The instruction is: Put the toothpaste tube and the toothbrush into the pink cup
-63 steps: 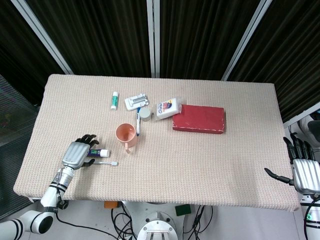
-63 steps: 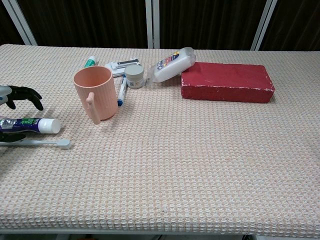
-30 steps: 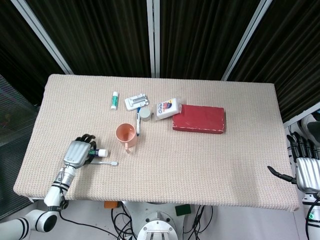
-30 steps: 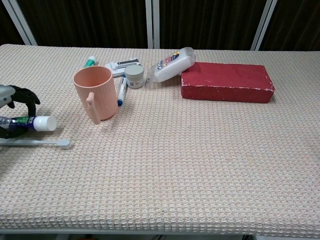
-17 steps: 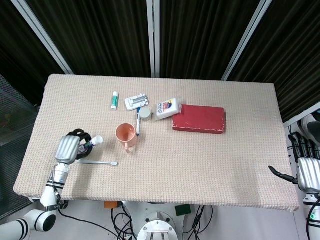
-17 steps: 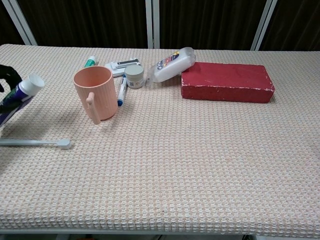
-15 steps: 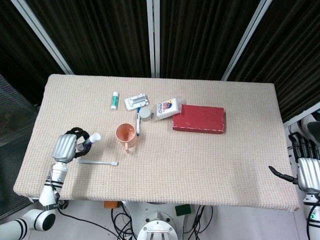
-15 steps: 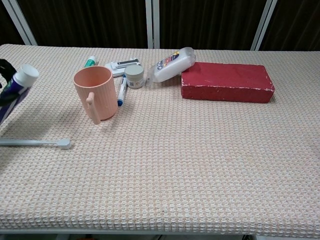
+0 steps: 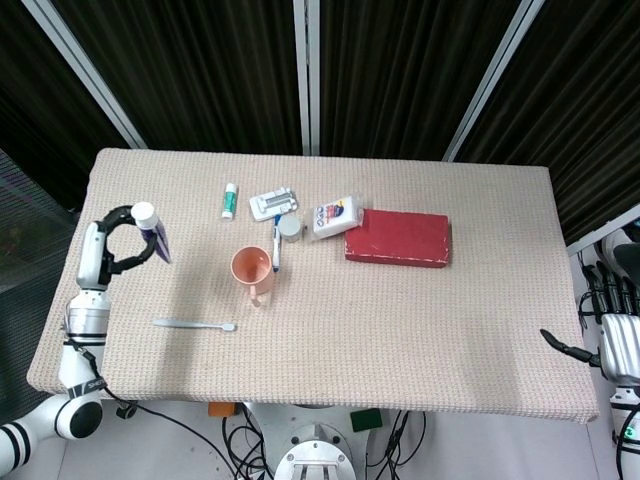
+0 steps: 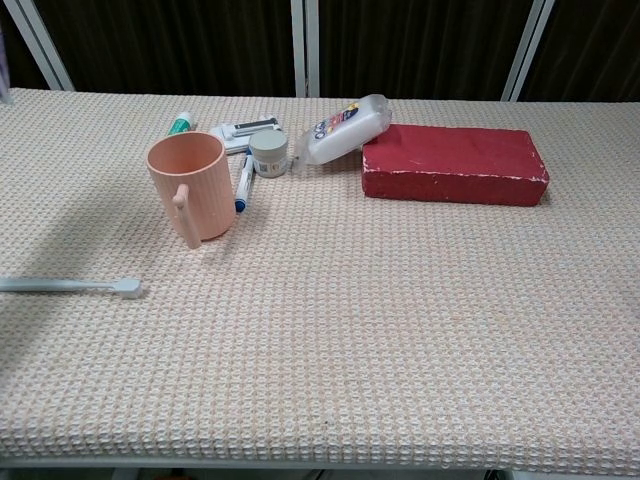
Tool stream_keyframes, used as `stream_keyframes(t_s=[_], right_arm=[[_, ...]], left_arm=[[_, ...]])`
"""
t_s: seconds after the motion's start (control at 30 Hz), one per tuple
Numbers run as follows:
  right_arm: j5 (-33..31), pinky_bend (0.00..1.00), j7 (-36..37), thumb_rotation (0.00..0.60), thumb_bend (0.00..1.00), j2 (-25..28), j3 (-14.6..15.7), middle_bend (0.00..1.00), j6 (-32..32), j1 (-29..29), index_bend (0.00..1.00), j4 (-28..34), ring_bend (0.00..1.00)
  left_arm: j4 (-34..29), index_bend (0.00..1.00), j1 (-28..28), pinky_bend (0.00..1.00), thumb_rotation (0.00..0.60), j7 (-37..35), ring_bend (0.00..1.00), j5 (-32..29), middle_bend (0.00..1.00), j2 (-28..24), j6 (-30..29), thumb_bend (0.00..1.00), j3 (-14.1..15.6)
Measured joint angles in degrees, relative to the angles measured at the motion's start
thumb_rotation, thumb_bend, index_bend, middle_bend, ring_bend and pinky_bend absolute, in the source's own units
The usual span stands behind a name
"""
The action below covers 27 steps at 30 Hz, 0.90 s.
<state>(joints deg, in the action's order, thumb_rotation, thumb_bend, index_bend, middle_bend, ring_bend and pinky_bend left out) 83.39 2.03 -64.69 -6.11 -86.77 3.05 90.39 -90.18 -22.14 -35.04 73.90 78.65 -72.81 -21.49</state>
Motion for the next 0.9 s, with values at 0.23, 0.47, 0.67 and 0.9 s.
stream_keyframes(t_s=[0.23,0.47,0.67,0.9], right_arm=[[-0.3,0.0,-0.8,0.395,0.25,-0.1,-0.2,0.0,0.6,0.4,0.0,0.0,0.0],[-0.4,0.0,-1.0,0.394,0.25,-0.2,0.1,0.0,0.9,0.4,0.0,-0.5,0.0],[-1.0,0.0,-1.6,0.396,0.25,-0.7,-0.1,0.0,1.0,0.4,0.0,-1.1,0.0],[-1.2,0.0,-1.8,0.395,0.25,-0.7,-0.2,0.0,1.3,0.5,0.0,-1.2,0.0]], left_arm=[[-3.3,0.64,-4.5,0.39,0.6,2.3,0.3,1.9,0.58,2.3,4.6,0.38,1.6],[-0.2,0.65,-7.3,0.39,0.6,5.2,0.3,1.9,0.59,7.6,5.8,0.38,3.0],[2.8,0.65,-9.1,0.38,0.6,7.3,0.3,-1.3,0.59,11.8,6.3,0.38,2.2],[5.6,0.65,-10.8,0.38,0.6,7.3,0.3,-3.5,0.59,14.6,7.4,0.38,1.0]])
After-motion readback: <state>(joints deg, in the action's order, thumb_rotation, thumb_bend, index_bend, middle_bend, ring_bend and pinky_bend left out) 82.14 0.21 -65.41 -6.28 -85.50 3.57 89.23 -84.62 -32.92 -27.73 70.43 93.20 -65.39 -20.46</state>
